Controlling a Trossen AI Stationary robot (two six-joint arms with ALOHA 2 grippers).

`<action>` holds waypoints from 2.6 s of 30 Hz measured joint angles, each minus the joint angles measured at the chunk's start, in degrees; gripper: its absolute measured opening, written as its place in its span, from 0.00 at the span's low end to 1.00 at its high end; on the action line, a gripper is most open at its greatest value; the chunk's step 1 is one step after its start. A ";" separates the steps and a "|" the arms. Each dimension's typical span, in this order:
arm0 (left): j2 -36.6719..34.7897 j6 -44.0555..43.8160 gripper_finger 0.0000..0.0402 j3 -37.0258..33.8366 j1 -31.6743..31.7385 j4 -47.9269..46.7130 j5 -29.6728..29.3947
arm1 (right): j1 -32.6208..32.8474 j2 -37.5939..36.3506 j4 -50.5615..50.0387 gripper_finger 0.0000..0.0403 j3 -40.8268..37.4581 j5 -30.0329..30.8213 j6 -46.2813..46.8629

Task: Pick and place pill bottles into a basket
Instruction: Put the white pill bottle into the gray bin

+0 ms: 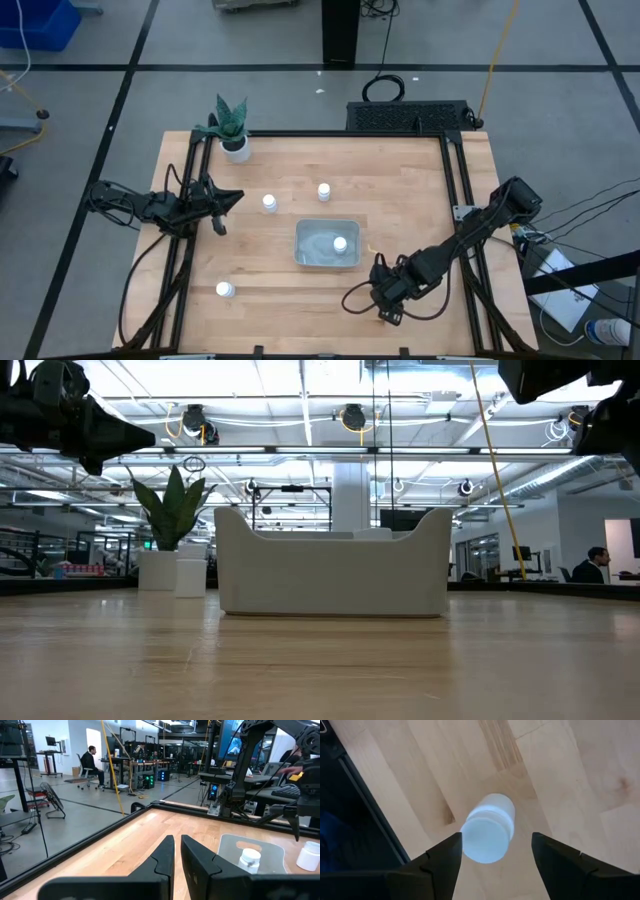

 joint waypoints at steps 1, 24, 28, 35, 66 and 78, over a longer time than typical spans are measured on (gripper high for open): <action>0.01 0.00 0.09 0.00 0.00 -0.02 0.00 | 0.00 0.00 0.43 0.57 -0.32 -0.04 -0.06; 0.00 -0.02 0.09 0.00 0.00 -0.50 0.02 | 0.00 0.02 4.04 0.57 -0.94 -0.02 0.97; -0.01 -0.02 0.09 0.00 0.00 -0.52 0.00 | 0.00 0.53 4.06 0.57 -0.96 -0.17 0.97; -0.01 -0.02 0.09 0.00 0.00 -0.87 0.02 | -0.17 3.88 4.57 0.57 -1.05 -5.51 -0.63; 0.01 -0.11 0.09 0.00 0.00 -0.79 1.36 | -2.13 -2.16 3.63 0.37 -1.05 17.15 -12.42; 0.01 -0.18 0.09 0.00 0.00 -0.79 1.36 | -9.34 -11.89 7.83 0.37 -1.03 25.52 -25.41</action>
